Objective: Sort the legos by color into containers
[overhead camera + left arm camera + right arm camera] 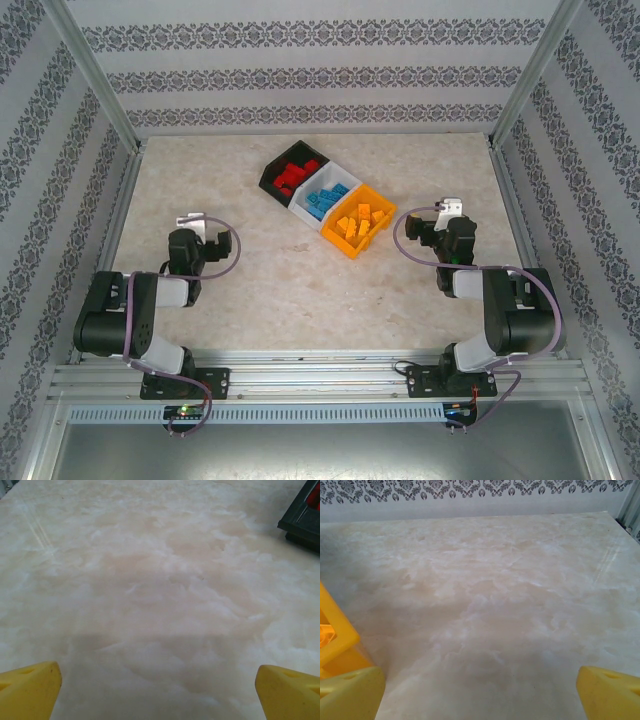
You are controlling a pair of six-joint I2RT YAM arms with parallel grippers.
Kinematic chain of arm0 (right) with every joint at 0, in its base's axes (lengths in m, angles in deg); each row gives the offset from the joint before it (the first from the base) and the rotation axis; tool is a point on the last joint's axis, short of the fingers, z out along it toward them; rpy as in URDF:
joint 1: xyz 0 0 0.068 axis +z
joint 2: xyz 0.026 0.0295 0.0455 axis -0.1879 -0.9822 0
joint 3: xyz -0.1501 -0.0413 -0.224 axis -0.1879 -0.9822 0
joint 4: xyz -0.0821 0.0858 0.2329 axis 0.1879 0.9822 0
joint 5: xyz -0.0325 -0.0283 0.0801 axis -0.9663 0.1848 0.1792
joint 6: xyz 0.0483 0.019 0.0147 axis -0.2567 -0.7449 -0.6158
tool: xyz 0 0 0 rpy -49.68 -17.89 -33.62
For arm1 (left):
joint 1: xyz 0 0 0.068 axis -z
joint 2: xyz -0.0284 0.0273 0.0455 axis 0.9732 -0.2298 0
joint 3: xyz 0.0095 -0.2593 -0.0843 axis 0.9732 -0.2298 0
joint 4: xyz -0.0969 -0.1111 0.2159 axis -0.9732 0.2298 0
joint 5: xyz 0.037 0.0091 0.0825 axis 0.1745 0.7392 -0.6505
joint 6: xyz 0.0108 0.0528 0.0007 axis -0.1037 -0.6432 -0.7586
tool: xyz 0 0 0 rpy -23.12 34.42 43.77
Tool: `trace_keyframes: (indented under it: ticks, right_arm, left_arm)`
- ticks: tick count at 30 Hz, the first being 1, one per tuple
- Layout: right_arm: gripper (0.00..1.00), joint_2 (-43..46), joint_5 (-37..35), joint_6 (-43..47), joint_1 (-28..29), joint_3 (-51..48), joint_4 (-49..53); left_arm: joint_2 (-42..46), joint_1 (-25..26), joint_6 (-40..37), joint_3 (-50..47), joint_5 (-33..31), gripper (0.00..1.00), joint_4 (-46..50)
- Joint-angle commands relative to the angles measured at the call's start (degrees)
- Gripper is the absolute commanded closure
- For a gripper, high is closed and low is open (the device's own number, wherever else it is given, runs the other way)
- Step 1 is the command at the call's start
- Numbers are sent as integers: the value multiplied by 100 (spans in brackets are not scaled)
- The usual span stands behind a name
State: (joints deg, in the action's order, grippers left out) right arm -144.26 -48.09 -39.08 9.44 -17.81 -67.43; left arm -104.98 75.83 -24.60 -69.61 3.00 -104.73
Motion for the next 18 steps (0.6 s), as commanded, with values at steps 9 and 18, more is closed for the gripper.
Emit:
trace_keyframes:
  ticks: [9, 18]
  right_arm:
    - [2, -3, 20, 96, 42, -36, -143]
    - [2, -9, 23, 113, 50, -66, -184]
  left_arm:
    - [-470, -183, 28, -339, 353, 0, -1944]
    - [-427, -172, 126, 30, -15, 0, -1173]
